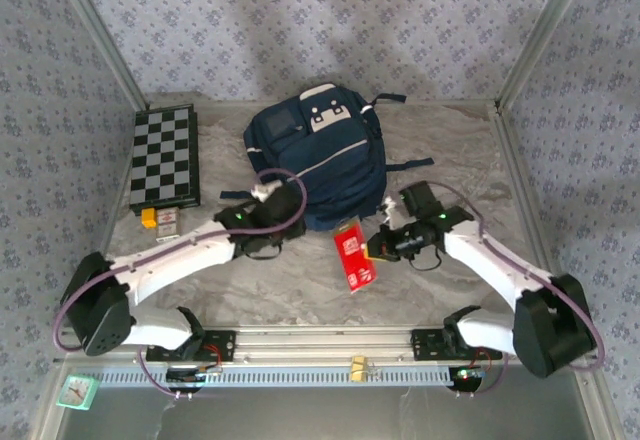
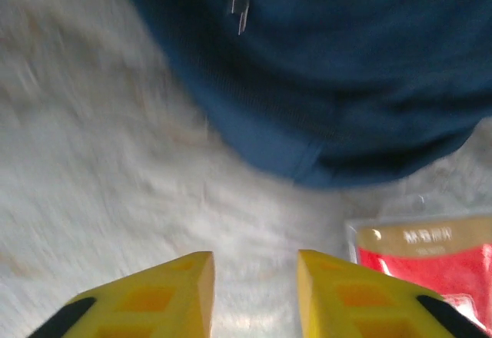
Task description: Pack the student bag
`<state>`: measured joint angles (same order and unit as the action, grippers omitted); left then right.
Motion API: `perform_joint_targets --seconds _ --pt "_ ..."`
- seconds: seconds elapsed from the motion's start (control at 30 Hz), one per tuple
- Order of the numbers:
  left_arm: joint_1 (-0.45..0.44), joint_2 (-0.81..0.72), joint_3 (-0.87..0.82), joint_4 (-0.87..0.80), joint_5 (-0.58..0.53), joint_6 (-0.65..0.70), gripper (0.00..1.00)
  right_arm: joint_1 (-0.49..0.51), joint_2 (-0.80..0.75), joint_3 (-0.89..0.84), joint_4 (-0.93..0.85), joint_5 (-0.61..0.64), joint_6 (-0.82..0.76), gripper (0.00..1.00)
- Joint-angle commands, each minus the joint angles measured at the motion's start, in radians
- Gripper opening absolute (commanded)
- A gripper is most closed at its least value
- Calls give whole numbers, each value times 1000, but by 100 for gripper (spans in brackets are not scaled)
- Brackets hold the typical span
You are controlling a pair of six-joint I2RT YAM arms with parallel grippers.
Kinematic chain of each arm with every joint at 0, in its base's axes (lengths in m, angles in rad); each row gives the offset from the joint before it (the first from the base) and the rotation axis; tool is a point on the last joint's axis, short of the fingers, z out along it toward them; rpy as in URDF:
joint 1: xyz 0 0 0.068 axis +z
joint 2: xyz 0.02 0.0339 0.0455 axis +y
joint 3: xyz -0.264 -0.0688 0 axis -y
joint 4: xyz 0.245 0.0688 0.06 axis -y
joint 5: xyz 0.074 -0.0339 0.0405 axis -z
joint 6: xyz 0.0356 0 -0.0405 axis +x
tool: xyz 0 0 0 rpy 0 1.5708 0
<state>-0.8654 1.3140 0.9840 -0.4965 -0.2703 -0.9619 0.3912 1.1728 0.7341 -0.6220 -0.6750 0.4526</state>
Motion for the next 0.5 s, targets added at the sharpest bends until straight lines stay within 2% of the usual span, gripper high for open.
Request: perform_joint_targets --seconds 0.0,0.1,0.23,0.47 --pt "48 17 77 -12 -45 466 41 -81 -94 41 -171 -38 -11 0" --pt "76 103 153 33 -43 668 45 -173 -127 86 -235 -47 -20 0" --pt "101 231 238 113 1 861 51 -262 -122 140 -252 -72 -14 0" --pt "116 428 358 176 3 1024 57 -314 -81 175 -220 -88 -3 0"
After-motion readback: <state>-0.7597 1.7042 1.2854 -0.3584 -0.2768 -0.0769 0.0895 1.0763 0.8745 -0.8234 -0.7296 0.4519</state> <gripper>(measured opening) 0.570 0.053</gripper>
